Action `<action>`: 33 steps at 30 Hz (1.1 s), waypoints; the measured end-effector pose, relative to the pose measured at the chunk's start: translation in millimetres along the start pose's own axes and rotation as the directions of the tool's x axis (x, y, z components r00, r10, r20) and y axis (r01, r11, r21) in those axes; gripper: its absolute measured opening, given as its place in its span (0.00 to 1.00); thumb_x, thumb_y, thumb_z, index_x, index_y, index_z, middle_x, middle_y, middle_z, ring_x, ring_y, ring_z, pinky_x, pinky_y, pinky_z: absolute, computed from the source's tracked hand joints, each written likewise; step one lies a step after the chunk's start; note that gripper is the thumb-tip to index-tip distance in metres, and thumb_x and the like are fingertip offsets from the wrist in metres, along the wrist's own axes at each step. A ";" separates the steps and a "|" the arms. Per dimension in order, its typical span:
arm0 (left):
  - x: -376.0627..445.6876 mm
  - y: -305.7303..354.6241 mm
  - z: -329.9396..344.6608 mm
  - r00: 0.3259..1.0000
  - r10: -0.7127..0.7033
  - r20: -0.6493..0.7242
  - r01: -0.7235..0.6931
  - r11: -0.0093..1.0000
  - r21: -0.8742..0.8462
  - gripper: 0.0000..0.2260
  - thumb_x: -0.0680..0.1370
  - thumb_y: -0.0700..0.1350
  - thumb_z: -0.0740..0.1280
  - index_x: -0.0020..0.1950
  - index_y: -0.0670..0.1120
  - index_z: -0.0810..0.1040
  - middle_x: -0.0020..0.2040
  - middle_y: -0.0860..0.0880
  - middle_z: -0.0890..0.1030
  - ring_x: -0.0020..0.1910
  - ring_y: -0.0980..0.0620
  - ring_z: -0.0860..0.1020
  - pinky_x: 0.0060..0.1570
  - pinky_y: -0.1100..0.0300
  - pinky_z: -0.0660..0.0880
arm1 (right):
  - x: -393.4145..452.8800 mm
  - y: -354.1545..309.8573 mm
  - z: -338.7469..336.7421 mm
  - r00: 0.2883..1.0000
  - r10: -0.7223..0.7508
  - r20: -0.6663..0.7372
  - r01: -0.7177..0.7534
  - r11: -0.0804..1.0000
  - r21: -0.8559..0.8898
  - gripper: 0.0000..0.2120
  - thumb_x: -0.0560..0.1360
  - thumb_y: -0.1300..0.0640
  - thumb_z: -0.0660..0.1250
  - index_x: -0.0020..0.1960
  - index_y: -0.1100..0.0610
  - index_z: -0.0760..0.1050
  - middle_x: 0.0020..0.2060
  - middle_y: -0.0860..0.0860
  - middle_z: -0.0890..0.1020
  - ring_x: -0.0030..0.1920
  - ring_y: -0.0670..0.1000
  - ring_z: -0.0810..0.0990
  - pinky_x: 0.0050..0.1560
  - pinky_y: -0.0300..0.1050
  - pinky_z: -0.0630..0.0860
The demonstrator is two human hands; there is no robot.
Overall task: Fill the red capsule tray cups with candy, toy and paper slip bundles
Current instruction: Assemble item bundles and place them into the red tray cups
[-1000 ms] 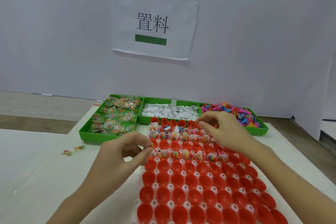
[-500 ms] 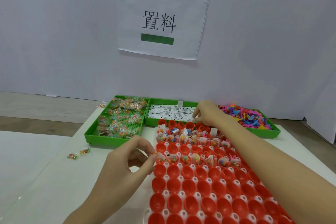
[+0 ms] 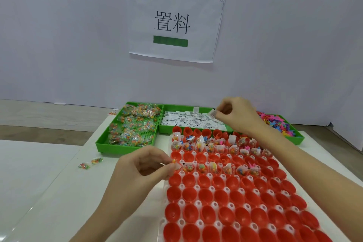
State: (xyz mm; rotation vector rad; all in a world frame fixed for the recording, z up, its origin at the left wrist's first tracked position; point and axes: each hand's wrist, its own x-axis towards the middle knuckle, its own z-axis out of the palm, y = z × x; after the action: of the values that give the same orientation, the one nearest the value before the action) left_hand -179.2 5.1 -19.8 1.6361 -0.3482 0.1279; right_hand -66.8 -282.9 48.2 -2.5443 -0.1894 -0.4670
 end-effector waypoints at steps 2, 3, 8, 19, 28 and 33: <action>-0.5 4.5 2.6 0.998 -0.050 0.027 0.052 0.994 -0.097 0.08 0.68 0.43 0.80 0.45 0.44 0.86 0.41 0.41 0.87 0.41 0.41 0.86 0.45 0.57 0.83 | -36.9 -15.6 -14.0 0.998 -0.009 0.064 0.002 0.994 0.106 0.08 0.73 0.46 0.75 0.42 0.50 0.81 0.35 0.44 0.85 0.38 0.42 0.84 0.43 0.38 0.80; -1.1 6.8 4.6 0.997 -0.064 0.048 0.069 0.990 -0.120 0.08 0.68 0.43 0.79 0.45 0.44 0.86 0.42 0.40 0.87 0.42 0.41 0.86 0.45 0.57 0.83 | -56.6 -23.3 -18.7 0.995 -0.018 0.101 0.001 0.987 0.160 0.09 0.71 0.44 0.75 0.41 0.49 0.81 0.35 0.44 0.86 0.37 0.42 0.85 0.43 0.39 0.81; -9.6 16.9 17.2 0.968 -0.133 0.213 0.183 0.955 -0.233 0.05 0.71 0.38 0.77 0.46 0.42 0.85 0.45 0.36 0.86 0.46 0.39 0.87 0.46 0.58 0.83 | -135.2 -50.9 -18.9 0.977 -0.108 0.183 0.034 0.930 0.366 0.04 0.71 0.50 0.74 0.41 0.48 0.80 0.37 0.47 0.86 0.38 0.47 0.85 0.40 0.37 0.80; -21.0 20.2 31.7 0.946 -0.043 0.321 0.065 0.996 -0.061 0.08 0.70 0.44 0.82 0.45 0.45 0.87 0.49 0.43 0.86 0.49 0.45 0.86 0.52 0.58 0.82 | -178.7 -60.8 -5.7 0.956 -0.254 0.145 0.210 0.942 0.261 0.06 0.77 0.58 0.73 0.48 0.46 0.83 0.41 0.39 0.83 0.42 0.44 0.82 0.40 0.32 0.75; -23.8 21.3 32.3 0.951 -0.086 0.295 0.103 0.994 -0.043 0.13 0.69 0.41 0.81 0.51 0.48 0.87 0.42 0.41 0.86 0.42 0.47 0.86 0.47 0.62 0.81 | -165.4 -61.5 -24.6 0.963 -0.194 0.188 0.146 0.959 0.244 0.05 0.81 0.50 0.67 0.50 0.45 0.81 0.39 0.41 0.83 0.40 0.45 0.81 0.38 0.31 0.73; -25.9 21.6 34.6 0.946 -0.109 0.305 0.116 0.993 -0.005 0.08 0.69 0.43 0.80 0.47 0.47 0.88 0.41 0.42 0.86 0.43 0.46 0.86 0.47 0.62 0.81 | -96.2 -7.9 -38.2 0.996 -0.033 0.078 0.033 0.999 -0.005 0.06 0.81 0.53 0.67 0.50 0.49 0.82 0.35 0.43 0.83 0.36 0.39 0.81 0.38 0.30 0.74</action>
State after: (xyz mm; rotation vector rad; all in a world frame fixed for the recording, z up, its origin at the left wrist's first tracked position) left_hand -214.5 -26.5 -10.2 1.6499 -0.4882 -0.2177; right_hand -169.1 -300.4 47.2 -2.5712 -0.2595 -0.3815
